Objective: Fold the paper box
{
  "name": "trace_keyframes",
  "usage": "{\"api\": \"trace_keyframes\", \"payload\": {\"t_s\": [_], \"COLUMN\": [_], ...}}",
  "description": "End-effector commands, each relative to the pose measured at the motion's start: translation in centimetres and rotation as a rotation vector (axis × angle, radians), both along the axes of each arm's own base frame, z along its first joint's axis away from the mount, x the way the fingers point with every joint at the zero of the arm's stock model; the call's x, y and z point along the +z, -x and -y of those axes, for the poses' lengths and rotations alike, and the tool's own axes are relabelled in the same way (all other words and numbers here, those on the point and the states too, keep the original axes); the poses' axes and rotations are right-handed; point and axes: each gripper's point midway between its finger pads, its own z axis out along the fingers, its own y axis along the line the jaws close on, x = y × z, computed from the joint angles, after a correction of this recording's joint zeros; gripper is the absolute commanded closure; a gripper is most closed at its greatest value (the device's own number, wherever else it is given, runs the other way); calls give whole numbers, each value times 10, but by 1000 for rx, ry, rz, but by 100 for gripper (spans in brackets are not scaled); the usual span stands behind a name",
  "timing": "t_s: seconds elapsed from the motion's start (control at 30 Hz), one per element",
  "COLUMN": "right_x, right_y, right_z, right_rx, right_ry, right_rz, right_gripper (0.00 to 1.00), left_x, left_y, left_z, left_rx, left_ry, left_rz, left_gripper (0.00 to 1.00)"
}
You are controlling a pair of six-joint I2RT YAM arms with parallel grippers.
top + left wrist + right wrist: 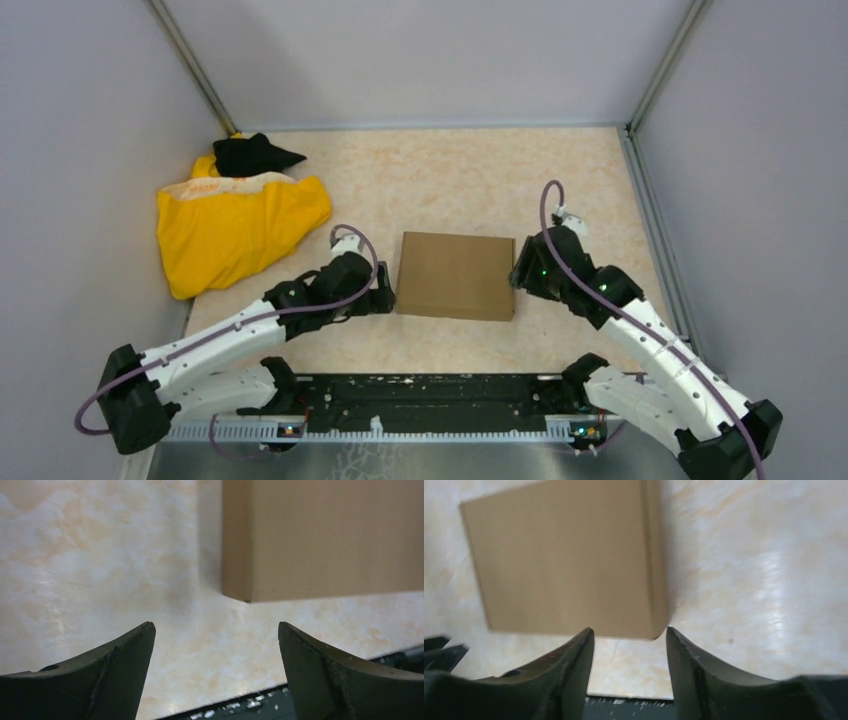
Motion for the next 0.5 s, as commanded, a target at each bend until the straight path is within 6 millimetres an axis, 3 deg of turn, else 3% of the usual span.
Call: {"api": "trace_keyframes", "payload": {"t_s": [0.0, 0.07, 0.13, 0.23, 0.33, 0.4, 0.47], "right_x": [6, -1, -10, -33, -51, -61, -69], "right_y": [-31, -36, -42, -43, -42, -42, -43], "right_z": [59, 72, 77, 80, 74, 63, 49], "right_rx": [-241, -282, -300, -299, -270, -225, -174], "right_ry": [131, 131, 109, 97, 77, 38, -14], "right_rz": [24, 10, 2, -51, -76, -90, -112], "right_gripper": [53, 61, 62, 62, 63, 71, 78], "left_x": [-5, -7, -10, -21, -36, -46, -54], "left_y": [-28, -40, -49, -55, -57, -57, -57], "left_z": [-17, -25, -27, -23, -20, -21, -20], "left_rx": [-4, 16, 19, 9, 3, 6, 6], "left_ry": [-47, -53, -67, -95, -119, -134, -136], "left_rz": [-8, -6, -9, -43, -73, -90, -101], "left_gripper": [1, 2, 2, 14, 30, 40, 44]}}
